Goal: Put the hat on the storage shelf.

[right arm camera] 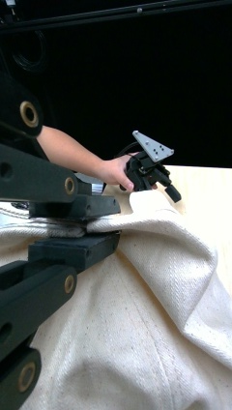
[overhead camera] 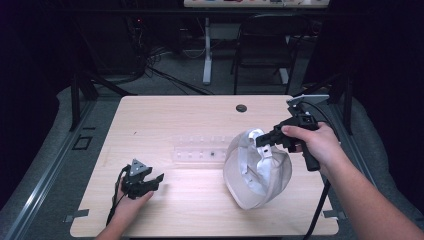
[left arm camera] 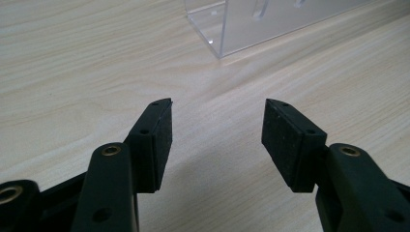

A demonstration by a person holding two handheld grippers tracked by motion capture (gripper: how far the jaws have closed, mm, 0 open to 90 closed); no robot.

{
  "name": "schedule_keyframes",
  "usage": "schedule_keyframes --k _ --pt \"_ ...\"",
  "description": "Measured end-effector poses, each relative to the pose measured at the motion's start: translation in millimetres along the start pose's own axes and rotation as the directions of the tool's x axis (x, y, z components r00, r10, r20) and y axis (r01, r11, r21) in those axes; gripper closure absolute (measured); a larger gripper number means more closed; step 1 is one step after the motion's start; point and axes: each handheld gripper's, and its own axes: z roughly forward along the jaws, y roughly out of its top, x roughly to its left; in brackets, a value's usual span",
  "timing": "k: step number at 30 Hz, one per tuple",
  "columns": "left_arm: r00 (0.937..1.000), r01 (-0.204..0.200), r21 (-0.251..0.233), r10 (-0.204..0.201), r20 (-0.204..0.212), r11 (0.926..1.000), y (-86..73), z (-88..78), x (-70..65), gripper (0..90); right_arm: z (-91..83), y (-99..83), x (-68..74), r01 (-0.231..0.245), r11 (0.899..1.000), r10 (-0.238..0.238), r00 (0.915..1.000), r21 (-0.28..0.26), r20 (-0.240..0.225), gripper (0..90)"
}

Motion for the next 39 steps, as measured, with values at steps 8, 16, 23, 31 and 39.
schedule_keyframes --k 8,16,23,31,39 --pt "1.0000 -0.004 0.007 0.004 0.004 1.0000 0.2 -0.3 0.0 44.8 -9.2 7.4 14.7 0.018 1.000 -0.018 0.9998 -0.024 0.010 82.0" --pt "1.0000 -0.003 0.004 0.003 0.008 1.0000 0.3 -0.3 -0.5 44.8 -17.7 16.3 31.5 0.034 0.997 -0.034 0.9994 -0.067 0.004 82.0" --pt "0.9999 -0.005 0.004 0.005 0.010 1.0000 0.4 0.1 -1.2 44.8 -20.7 28.6 40.9 0.032 0.994 -0.034 0.9993 -0.102 -0.015 82.0" --pt "0.9999 -0.006 0.004 0.006 0.011 1.0000 0.6 0.1 -1.9 44.8 -16.2 45.0 48.7 0.023 0.990 -0.027 0.9993 -0.142 -0.026 82.0" --pt "0.9995 -0.022 0.006 0.022 0.021 0.9997 2.1 2.0 -6.2 45.1 -7.5 62.2 55.7 0.009 0.983 -0.015 0.9994 -0.181 -0.031 82.0"
